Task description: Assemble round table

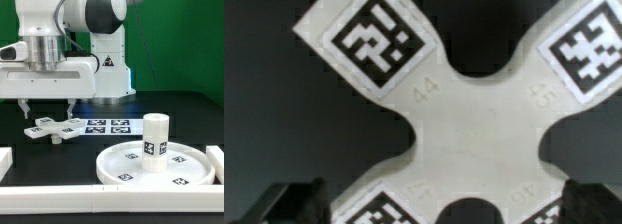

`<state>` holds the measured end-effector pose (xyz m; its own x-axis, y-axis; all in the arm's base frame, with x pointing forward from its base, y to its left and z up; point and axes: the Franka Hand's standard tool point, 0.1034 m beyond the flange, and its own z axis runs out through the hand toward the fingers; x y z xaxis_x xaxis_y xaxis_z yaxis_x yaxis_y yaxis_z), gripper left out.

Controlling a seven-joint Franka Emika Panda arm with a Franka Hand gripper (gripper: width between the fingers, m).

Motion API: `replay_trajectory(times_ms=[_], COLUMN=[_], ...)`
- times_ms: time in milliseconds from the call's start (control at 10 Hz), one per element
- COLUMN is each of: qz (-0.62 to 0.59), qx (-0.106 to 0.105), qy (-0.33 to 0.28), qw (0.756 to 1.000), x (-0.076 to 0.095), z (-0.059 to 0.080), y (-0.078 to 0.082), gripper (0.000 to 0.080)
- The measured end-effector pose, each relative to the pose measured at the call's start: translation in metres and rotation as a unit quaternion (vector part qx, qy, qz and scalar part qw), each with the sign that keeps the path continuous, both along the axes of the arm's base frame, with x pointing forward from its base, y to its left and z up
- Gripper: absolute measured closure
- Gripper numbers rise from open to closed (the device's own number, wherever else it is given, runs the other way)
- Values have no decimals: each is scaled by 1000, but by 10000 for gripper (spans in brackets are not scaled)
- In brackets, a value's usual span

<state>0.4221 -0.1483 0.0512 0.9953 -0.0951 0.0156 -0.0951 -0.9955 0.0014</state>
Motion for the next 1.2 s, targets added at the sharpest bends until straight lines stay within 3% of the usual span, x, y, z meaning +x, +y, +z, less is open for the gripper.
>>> replay_trajectory(times_ms=[400,1200], qz=[5,12], qx=[1,2], qy=[10,15], qw=[1000,1000], x=[-4,-5], z=[-9,-14], y=[4,12], gripper=[151,151])
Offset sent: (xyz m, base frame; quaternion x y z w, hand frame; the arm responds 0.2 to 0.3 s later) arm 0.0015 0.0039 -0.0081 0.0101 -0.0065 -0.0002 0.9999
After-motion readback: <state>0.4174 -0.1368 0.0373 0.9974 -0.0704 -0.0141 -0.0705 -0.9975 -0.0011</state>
